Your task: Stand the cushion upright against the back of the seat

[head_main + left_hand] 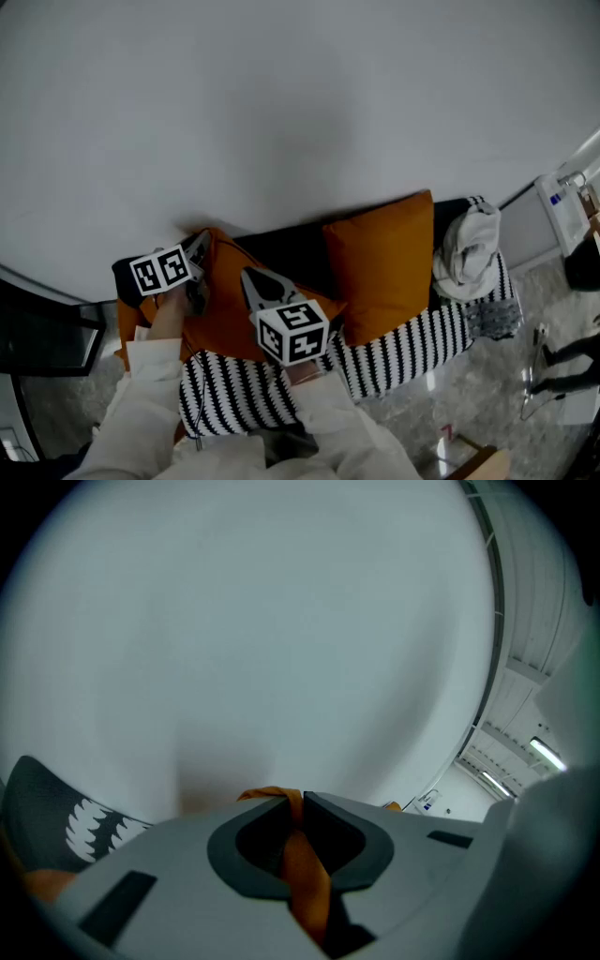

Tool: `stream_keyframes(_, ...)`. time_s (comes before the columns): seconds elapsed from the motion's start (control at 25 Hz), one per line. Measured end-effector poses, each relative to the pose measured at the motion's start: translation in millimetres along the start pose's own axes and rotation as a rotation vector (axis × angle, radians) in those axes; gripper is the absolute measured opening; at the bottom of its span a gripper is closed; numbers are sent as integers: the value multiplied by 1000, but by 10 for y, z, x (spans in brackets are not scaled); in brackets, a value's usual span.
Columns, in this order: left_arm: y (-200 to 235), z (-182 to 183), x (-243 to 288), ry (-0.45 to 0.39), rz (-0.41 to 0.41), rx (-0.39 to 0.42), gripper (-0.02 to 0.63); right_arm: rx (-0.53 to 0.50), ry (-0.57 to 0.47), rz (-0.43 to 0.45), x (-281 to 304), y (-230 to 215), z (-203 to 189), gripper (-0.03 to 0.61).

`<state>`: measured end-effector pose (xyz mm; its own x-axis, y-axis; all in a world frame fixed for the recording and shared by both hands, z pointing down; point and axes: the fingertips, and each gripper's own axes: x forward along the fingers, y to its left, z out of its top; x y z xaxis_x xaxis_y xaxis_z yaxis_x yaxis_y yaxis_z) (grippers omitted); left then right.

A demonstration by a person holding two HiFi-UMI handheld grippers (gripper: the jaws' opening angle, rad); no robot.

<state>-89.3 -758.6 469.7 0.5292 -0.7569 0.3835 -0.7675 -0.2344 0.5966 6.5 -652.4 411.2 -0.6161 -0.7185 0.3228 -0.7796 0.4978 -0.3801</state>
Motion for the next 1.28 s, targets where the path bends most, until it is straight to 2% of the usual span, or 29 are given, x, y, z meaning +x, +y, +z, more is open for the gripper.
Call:
stream_keyframes(0.6, 155, -14, -285, -42, 106, 59, 46, -23, -6, -3, -199, 117, 31, 12)
stream_keyframes(0.72, 165, 12, -326, -53, 105, 76, 60, -29, -1, 3, -227, 161, -7, 12)
stream_keyframes(0.8, 121, 72, -351, -83, 96, 115, 160, -31, -2, 7, -239, 187, -19, 14)
stream_keyframes(1.28, -60, 41, -499, -104, 51, 139, 167, -49, -28, 13, -358, 353, 26, 12)
